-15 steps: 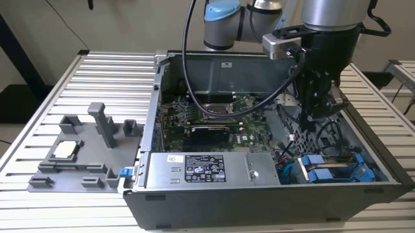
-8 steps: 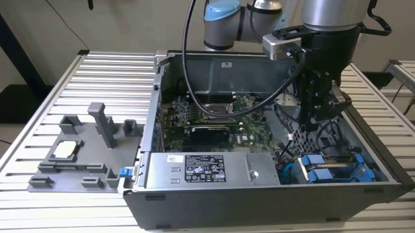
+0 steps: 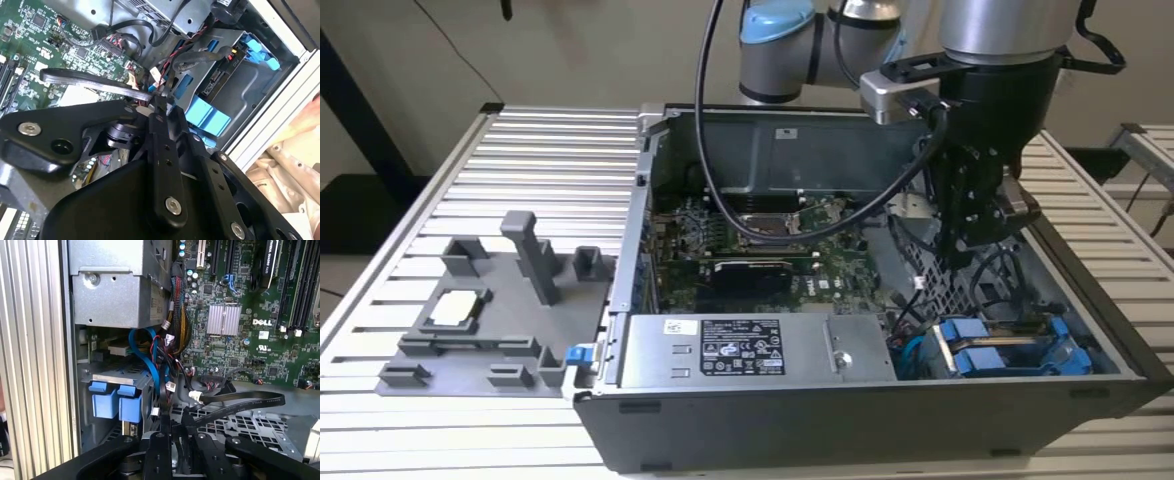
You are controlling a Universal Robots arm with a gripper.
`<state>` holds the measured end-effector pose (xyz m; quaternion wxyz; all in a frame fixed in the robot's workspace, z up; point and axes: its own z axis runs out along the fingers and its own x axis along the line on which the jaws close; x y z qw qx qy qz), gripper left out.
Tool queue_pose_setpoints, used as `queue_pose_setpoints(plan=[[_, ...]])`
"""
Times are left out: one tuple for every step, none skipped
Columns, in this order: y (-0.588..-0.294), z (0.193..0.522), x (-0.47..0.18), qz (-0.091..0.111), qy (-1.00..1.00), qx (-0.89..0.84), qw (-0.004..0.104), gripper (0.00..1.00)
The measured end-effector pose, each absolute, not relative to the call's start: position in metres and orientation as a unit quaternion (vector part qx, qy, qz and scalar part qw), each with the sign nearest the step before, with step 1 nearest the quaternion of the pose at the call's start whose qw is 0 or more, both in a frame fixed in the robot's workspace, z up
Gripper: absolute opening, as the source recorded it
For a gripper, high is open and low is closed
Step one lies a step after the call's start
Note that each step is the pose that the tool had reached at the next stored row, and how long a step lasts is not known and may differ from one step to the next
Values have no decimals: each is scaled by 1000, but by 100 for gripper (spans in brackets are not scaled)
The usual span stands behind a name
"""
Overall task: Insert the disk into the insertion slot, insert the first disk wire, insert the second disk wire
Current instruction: 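Insert the first disk wire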
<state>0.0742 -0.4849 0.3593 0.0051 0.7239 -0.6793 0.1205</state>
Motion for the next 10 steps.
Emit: queue_pose_setpoints(plan=[[-485,359,74,121,-679,724,5,24],[-485,359,74,121,-679,724,5,24],[-485,359,74,121,-679,724,5,24],[-485,359,74,121,-679,724,5,24],[-485,359,74,121,-679,724,5,21],[-485,359,74,121,-679,724,5,21],[-485,359,74,121,-679,724,5,21],[-485,359,74,121,-679,724,5,14],[-485,359,74,121,-679,724,5,14],[-485,359,74,121,-679,724,5,14]])
